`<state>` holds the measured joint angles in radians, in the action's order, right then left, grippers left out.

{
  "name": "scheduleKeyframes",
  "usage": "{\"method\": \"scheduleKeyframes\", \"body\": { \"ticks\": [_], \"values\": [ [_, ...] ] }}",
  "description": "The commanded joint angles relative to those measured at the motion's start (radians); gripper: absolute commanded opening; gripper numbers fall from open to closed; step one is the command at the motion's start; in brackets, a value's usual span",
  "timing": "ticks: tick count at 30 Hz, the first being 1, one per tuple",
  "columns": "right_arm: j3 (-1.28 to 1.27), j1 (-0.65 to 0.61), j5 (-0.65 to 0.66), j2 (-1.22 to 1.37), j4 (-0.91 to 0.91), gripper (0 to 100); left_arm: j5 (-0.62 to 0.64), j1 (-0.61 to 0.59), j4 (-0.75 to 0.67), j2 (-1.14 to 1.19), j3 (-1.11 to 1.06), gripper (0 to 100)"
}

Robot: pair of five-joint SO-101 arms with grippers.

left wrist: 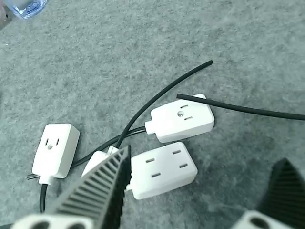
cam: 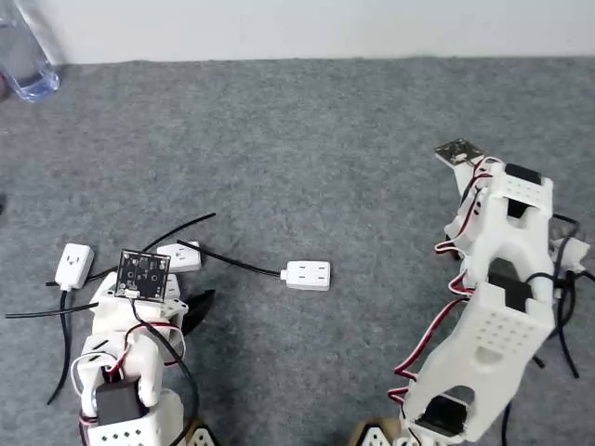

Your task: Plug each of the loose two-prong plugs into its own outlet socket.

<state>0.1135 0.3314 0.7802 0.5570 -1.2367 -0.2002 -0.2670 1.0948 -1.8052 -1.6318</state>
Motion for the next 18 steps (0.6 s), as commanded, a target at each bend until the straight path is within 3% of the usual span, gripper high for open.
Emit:
{"method": "scheduleKeyframes", "body": {
  "ticks": [1, 10, 14, 18],
  "values": [
    [0.005, -0.015, 0.006, 0.005, 0.002, 12.7, -0.006, 0.006, 0.003, -0.02, 0.005, 42],
    [0.011, -0.007, 0.012, 0.008, 0.001, 12.1, -0.006, 0.006, 0.005, -0.02, 0.005, 42],
    [0.011, -0.01, 0.018, 0.007, 0.002, 0.0, -0.006, 0.006, 0.005, -0.02, 0.005, 42],
    [0.006, -0.008, 0.075, 0.005, -0.008, 0.8, -0.005, 0.003, 0.0, -0.02, 0.005, 42]
  ]
}}
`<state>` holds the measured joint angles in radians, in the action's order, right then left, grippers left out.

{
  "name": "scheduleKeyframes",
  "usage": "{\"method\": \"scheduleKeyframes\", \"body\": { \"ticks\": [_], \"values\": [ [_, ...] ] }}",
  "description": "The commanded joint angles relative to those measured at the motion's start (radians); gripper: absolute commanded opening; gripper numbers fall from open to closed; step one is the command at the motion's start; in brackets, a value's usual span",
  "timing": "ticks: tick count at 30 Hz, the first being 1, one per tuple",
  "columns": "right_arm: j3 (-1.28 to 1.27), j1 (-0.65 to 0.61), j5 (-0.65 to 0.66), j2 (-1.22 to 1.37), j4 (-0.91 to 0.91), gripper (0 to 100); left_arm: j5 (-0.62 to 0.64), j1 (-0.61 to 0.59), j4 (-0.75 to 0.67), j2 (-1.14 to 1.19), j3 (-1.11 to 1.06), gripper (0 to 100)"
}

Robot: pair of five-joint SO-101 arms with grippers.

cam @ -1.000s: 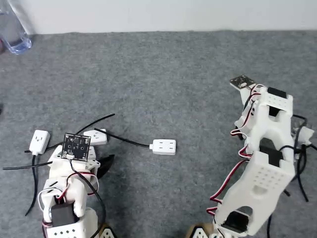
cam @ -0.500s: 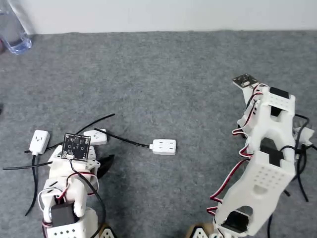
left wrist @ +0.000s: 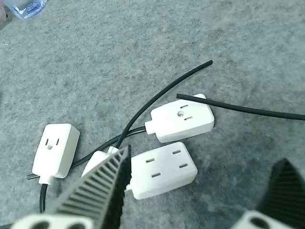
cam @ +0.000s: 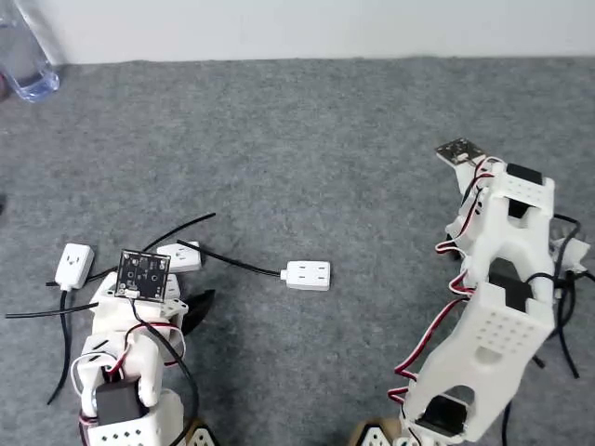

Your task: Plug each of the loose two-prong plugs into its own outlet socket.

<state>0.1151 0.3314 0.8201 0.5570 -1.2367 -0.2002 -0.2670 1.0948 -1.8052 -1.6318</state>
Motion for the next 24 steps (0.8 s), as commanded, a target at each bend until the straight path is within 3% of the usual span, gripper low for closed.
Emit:
{"method": "scheduleKeyframes", "body": {
  "ticks": [1, 15, 21, 24],
  "values": [
    [0.005, -0.007, 0.04, 0.005, -0.008, 0.9, -0.003, 0.003, -0.002, -0.02, 0.005, 42],
    [0.002, 0.01, 0.074, 0.016, 0.005, 0.8, 0.0, -0.003, -0.043, -0.02, -0.012, 42],
    [-0.051, 0.002, 0.296, 0.016, -0.01, 0.8, 0.0, 0.005, -0.009, -0.02, -0.012, 42],
    [-0.055, 0.008, 0.307, 0.016, 0.044, 0.8, 0.003, 0.0, -0.011, -0.021, -0.012, 42]
  ]
}}
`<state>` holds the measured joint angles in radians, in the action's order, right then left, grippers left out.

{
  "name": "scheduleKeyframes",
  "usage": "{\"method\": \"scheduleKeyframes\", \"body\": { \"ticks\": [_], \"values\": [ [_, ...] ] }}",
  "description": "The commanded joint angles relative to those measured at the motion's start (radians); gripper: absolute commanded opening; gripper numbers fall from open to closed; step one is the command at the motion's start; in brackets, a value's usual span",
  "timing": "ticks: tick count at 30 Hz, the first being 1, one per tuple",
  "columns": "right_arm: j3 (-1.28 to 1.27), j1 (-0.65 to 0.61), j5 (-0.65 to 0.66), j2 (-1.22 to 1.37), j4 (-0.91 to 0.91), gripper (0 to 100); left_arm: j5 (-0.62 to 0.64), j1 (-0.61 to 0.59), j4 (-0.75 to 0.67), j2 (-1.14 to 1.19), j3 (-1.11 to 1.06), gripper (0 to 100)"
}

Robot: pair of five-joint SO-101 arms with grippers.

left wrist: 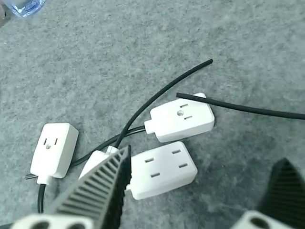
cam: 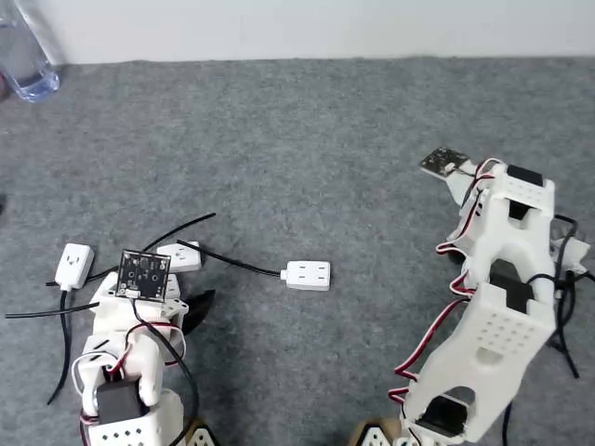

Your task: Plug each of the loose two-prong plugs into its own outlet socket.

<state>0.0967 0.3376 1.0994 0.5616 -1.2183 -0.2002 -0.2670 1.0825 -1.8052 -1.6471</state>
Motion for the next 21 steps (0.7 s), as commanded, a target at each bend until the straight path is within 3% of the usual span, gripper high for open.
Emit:
{"method": "scheduleKeyframes", "body": {
  "ticks": [1, 5, 11, 16, 21],
  "values": [
    [-0.037, 0.002, 0.023, 0.012, 0.035, 0.7, 0.012, -0.002, -0.002, -0.021, 0.005, 42],
    [-0.037, -0.004, 0.038, -0.001, 0.024, 0.7, 0.158, -0.003, -0.026, -0.021, 0.01, 42],
    [-0.018, -0.031, 0.269, -0.088, -0.176, 0.7, 0.229, -0.186, -0.149, -0.021, 0.004, 42],
    [-0.018, -0.082, 0.347, -0.291, -0.34, 0.7, 0.149, -0.101, -0.094, -0.021, 0.041, 42],
    [-0.02, -0.18, 0.315, -0.53, -0.467, 0.8, 0.15, 0.018, -0.074, -0.021, 0.122, 42]
  ]
}}
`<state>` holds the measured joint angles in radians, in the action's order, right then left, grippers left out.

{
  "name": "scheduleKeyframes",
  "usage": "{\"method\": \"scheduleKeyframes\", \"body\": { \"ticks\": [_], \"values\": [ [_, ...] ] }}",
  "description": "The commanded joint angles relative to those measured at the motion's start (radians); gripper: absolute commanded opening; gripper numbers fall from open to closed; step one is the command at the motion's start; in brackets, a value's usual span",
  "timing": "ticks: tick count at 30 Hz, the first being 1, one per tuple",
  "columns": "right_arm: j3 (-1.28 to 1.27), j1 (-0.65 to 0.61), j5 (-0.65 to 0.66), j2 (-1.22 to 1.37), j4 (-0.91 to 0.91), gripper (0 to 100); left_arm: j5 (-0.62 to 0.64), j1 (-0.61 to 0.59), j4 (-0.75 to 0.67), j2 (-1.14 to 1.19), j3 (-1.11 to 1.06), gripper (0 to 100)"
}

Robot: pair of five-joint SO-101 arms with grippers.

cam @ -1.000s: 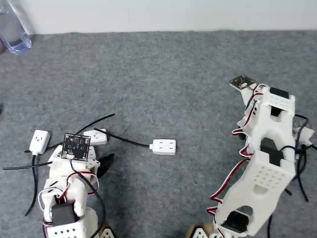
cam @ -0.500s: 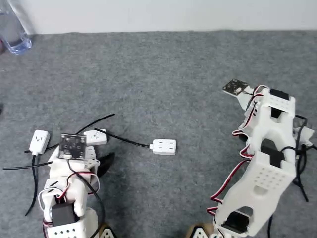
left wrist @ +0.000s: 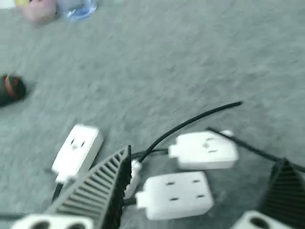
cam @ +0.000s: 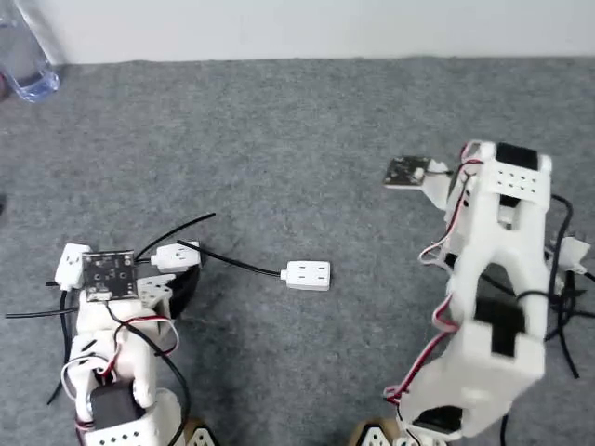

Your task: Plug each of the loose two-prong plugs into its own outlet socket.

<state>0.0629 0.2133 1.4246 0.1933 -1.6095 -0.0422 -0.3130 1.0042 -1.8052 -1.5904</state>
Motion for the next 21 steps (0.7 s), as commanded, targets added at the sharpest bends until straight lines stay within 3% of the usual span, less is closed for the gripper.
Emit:
{"method": "scheduleKeyframes", "body": {
  "ticks": [1, 10, 18, 21],
  "values": [
    [0.012, -0.082, -0.032, -0.202, -0.097, 0.8, -0.012, 0.1, 0.006, -0.021, 0.074, 42],
    [-0.026, -0.395, -0.342, -0.529, -0.168, 0.8, -0.014, 0.454, 0.15, -0.02, 0.269, 42],
    [-0.18, -0.679, -0.551, -0.792, -0.183, 0.8, -0.014, 0.511, 0.175, -0.02, 0.394, 42],
    [-0.269, -0.713, -0.566, -0.885, -0.183, 0.8, -0.014, 0.509, 0.176, -0.021, 0.418, 33]
  ]
}}
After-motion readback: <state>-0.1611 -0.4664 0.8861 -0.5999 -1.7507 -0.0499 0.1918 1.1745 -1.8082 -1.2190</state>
